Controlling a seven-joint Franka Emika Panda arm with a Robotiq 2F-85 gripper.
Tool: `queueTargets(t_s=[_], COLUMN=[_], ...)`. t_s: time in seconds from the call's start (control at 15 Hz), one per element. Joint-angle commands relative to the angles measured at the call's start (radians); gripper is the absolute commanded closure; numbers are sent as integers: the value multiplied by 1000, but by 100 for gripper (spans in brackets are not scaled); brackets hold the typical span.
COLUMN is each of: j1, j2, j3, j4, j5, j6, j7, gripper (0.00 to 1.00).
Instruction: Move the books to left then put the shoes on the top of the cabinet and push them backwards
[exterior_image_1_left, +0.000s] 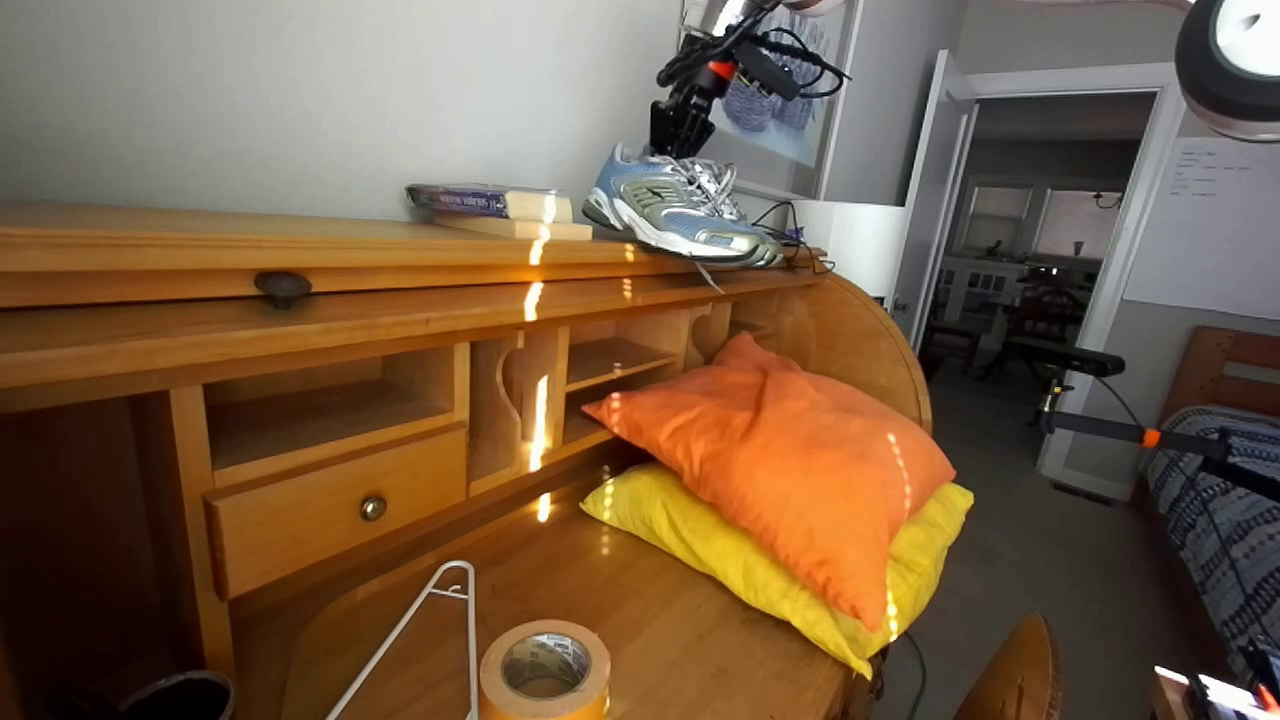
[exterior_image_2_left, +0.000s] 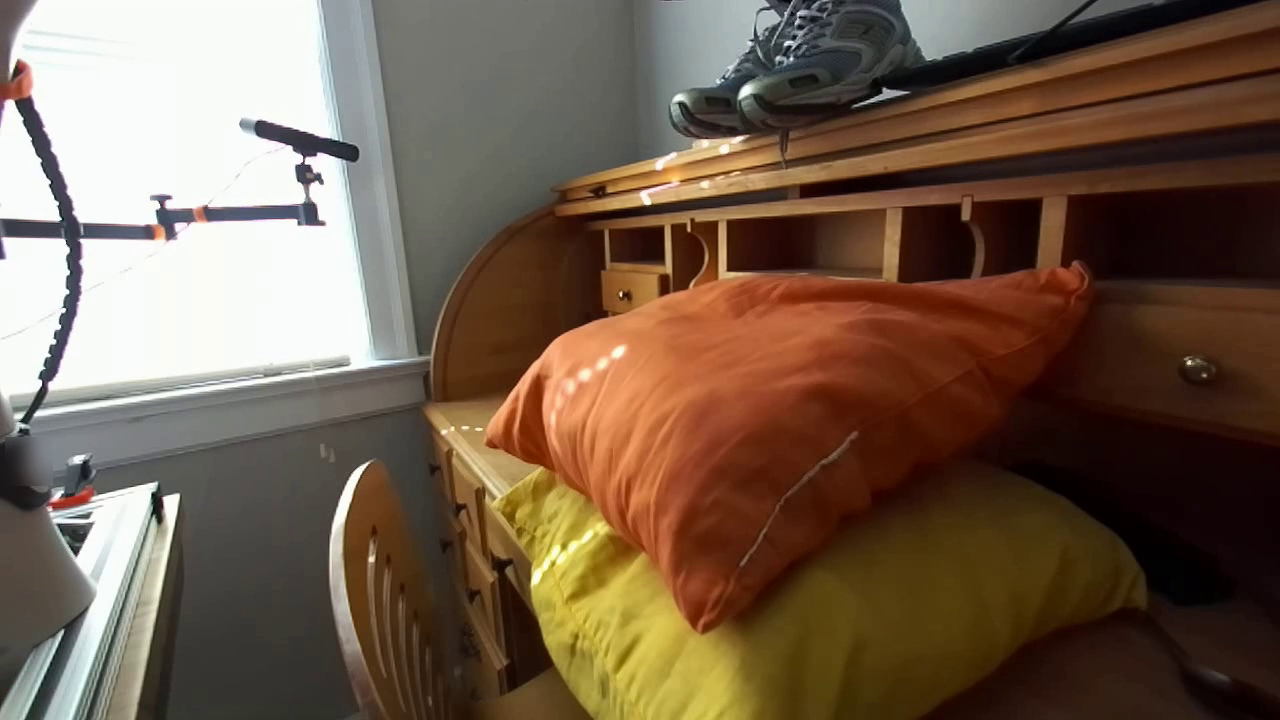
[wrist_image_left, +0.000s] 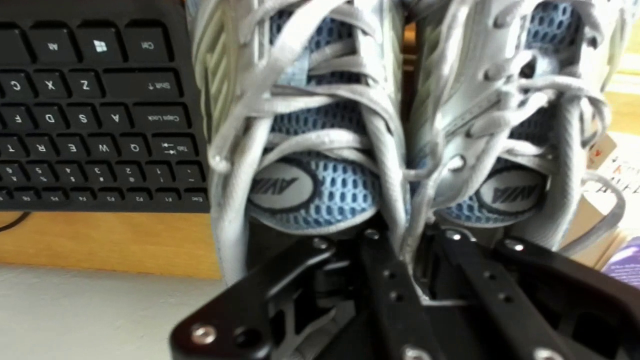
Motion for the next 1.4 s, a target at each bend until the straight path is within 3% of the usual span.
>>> queueTargets(t_s=[0.0,0.07,0.13,0.2,0.73,0.87,0.93,1.07,1.33], j1=[-6,-4,-2,-2,-2,-1,-1,-1,0], j2=[90,96,101,103,139,145,148,148,139], j3=[1,2,1,1,0,0,-1,2,21], j4=[124,133,140,147,174,175,176,179,186], j5=[4,4,2,2,1,-1,-1,3,25], j6=[-48,-51,-56,-63,-57,-60,-60,-60,-20], j7=[18,15,14,12,9,6,10,9,-3], gripper=[96,96,58,57,0,0,26,29,60])
